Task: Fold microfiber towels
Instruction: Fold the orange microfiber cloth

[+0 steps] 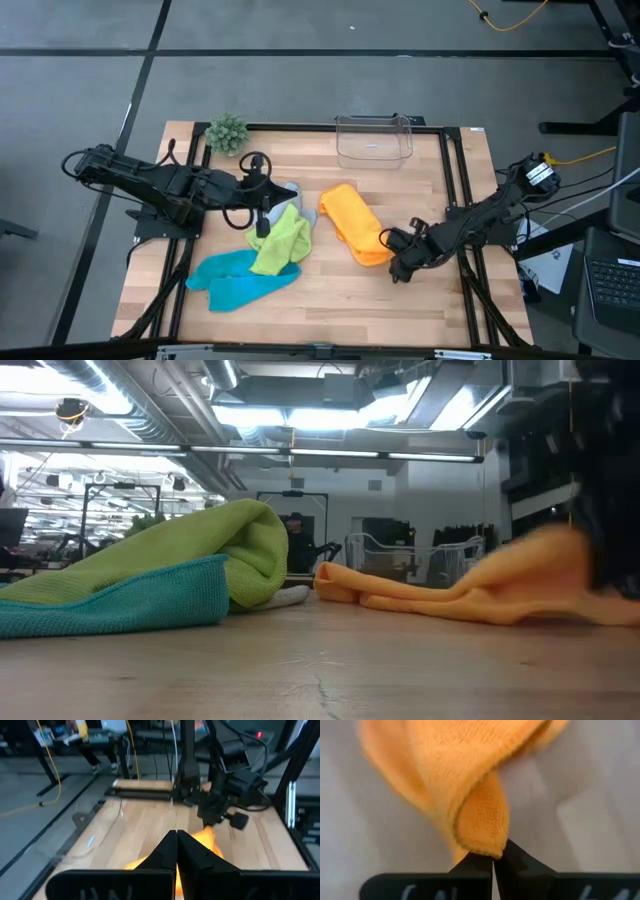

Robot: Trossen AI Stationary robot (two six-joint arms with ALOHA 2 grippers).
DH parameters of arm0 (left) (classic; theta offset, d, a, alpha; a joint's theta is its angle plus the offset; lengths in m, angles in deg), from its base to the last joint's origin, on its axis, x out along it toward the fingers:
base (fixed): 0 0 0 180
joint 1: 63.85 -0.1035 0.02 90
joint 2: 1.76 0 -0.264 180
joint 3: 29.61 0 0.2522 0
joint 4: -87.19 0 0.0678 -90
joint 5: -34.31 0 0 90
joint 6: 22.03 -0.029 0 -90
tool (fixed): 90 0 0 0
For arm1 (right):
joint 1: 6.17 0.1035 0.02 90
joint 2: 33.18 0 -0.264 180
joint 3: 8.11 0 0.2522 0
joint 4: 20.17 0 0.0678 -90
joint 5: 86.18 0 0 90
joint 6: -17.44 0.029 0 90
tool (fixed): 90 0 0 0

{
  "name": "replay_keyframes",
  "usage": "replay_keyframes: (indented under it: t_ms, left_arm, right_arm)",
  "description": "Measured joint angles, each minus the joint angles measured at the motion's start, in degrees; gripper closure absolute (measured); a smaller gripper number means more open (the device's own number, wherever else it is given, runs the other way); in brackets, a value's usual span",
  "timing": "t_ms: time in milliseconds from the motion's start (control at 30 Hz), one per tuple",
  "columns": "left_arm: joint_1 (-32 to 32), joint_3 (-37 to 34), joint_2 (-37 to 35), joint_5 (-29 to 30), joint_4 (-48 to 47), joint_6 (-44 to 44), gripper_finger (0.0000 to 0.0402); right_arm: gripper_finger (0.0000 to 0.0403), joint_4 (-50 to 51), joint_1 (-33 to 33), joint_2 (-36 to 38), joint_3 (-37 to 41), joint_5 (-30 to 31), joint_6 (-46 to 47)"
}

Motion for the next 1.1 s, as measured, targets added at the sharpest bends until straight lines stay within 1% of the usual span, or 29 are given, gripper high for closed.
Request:
replay_keyframes:
  t_ms: [67,167,267,367,433,633,767,833,867,933,1100]
  left_arm:
    - [0.00,0.00,0.00,0.04,3.45,-1.03,0.0401]
    - [0.00,0.00,0.00,0.12,7.16,-1.21,0.0401]
    - [0.00,0.00,-0.02,0.16,8.01,-1.23,0.0401]
    - [-0.04,0.00,-0.01,0.16,8.93,-1.23,0.0401]
    - [-0.53,0.00,0.24,0.18,9.72,-1.26,0.0401]
    - [-2.74,0.00,0.39,0.31,14.04,-1.51,0.0401]
    - [-4.80,0.00,0.42,0.31,17.20,-6.70,0.0401]
    - [-5.57,0.00,0.57,-0.18,19.81,-8.96,0.0401]
    - [-5.95,0.02,0.96,-1.25,22.07,-10.09,0.0401]
    - [-6.79,0.02,1.87,-5.27,25.96,-12.57,0.0401]
    - [-8.33,0.02,6.03,-20.61,38.97,-17.61,0.0401]
  right_arm:
    - [0.0398,7.89,-0.92,0.14,-4.58,2.57,-2.84]
    - [0.0399,14.32,-2.03,0.10,-12.39,7.50,-11.16]
    - [0.0399,19.75,-2.20,0.17,-20.22,10.44,-22.93]
    - [0.0400,22.78,-2.31,0.20,-28.22,11.43,-37.76]
    - [0.0400,24.09,-2.31,0.24,-32.90,13.78,-46.63]
    - [0.0401,24.45,-2.26,0.26,-45.72,21.88,-67.83]
    - [0.0401,24.39,-2.26,0.26,-53.20,26.70,-81.50]
    - [0.0401,24.20,-2.26,0.31,-56.41,27.82,-87.90]
    - [0.0401,24.06,-2.26,0.31,-57.75,27.80,-91.41]
    - [0.0401,23.91,-2.26,0.31,-60.20,27.26,-98.64]
    - [0.0401,22.09,-2.26,0.35,-63.23,26.55,-114.54]
